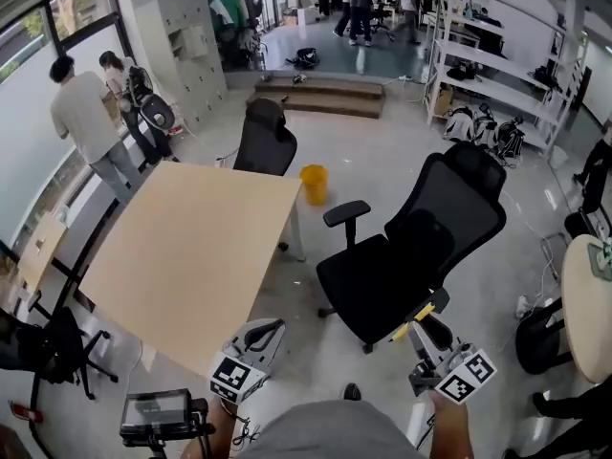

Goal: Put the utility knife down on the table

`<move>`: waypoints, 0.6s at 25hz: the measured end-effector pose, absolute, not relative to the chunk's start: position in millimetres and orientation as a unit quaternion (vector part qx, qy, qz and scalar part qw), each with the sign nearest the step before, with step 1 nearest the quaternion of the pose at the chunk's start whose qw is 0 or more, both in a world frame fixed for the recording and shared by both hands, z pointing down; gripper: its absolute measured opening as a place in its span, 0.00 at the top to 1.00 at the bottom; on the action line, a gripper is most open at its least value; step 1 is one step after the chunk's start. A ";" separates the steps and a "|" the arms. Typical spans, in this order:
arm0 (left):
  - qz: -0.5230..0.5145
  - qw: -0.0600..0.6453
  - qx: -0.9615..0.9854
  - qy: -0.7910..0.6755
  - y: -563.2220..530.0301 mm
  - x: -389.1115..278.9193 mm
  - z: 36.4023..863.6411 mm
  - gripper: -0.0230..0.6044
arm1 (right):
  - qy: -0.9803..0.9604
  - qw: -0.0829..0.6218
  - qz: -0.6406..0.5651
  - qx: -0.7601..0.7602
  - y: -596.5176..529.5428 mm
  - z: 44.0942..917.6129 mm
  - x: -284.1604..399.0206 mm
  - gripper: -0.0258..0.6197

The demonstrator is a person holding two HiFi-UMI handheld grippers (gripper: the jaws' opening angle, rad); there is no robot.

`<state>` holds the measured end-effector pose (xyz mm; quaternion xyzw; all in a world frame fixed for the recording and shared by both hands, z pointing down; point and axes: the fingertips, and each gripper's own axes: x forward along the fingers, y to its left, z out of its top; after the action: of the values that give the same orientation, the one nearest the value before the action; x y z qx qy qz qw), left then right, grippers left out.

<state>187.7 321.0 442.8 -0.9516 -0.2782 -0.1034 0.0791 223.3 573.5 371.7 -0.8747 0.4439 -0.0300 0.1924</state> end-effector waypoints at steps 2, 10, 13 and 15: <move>-0.099 0.082 -0.957 -0.260 325.9 198.9 437.8 0.96 | 0.465 0.188 -0.027 -0.865 574.7 367.3 244.2 0.78; -0.109 0.091 -0.970 -0.199 339.9 214.3 431.3 0.96 | 0.534 0.194 -0.037 -0.822 566.5 369.9 298.9 0.78; -0.125 0.091 -0.973 -0.170 331.5 207.2 436.4 0.95 | 0.551 0.201 -0.052 -0.808 558.3 380.6 310.7 0.78; -0.134 0.090 -0.976 -0.147 317.5 203.2 438.7 0.96 | 0.562 0.205 -0.060 -0.799 546.3 386.7 317.2 0.78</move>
<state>203.2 317.5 438.7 -0.9759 -0.1475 -0.1335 0.0897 317.2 546.3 386.7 -0.7989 0.5622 -0.0596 0.2054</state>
